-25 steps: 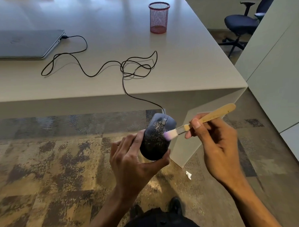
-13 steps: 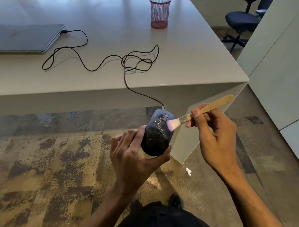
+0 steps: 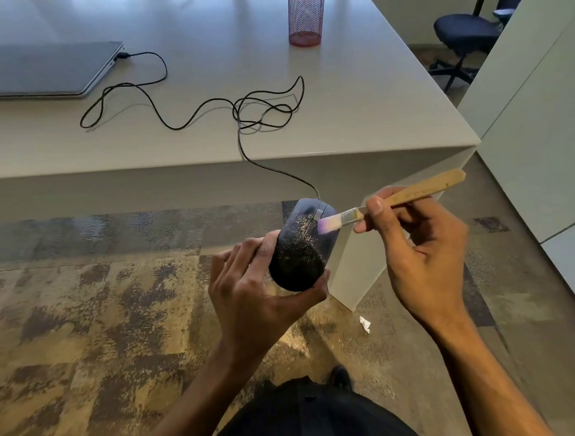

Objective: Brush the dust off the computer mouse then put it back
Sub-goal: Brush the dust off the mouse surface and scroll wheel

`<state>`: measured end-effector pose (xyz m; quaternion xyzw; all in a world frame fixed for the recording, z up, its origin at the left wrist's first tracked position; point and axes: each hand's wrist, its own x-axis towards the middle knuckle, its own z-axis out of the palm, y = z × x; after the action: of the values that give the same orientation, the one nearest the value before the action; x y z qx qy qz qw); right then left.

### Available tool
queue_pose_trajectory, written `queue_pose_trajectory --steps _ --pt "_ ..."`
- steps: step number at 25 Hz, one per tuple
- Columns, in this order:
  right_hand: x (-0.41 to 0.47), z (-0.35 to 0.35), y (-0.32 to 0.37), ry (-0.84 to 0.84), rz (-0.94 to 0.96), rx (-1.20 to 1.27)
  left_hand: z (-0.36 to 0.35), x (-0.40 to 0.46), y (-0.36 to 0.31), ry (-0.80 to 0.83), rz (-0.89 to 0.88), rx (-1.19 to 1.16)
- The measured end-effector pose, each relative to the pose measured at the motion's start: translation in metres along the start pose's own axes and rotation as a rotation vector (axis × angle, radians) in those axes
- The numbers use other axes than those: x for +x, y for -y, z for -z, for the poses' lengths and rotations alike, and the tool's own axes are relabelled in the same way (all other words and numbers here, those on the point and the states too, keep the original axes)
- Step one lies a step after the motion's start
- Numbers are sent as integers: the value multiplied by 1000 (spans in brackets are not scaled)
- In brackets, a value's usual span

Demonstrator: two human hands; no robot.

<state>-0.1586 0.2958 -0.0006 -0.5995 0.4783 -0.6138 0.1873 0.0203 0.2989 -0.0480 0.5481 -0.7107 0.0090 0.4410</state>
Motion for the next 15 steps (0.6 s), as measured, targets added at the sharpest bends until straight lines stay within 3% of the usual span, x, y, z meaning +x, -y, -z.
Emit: queue_pose_trajectory --steps 4,8,15 --pt "6 -1 -4 -36 -2 -107 2 -1 -2 4 -4 -18" --pt "6 2 -3 -8 30 -28 1 1 -3 -2 -10 -30" --pt "11 3 -5 -29 51 -116 0 0 -3 -12 -21 -32"
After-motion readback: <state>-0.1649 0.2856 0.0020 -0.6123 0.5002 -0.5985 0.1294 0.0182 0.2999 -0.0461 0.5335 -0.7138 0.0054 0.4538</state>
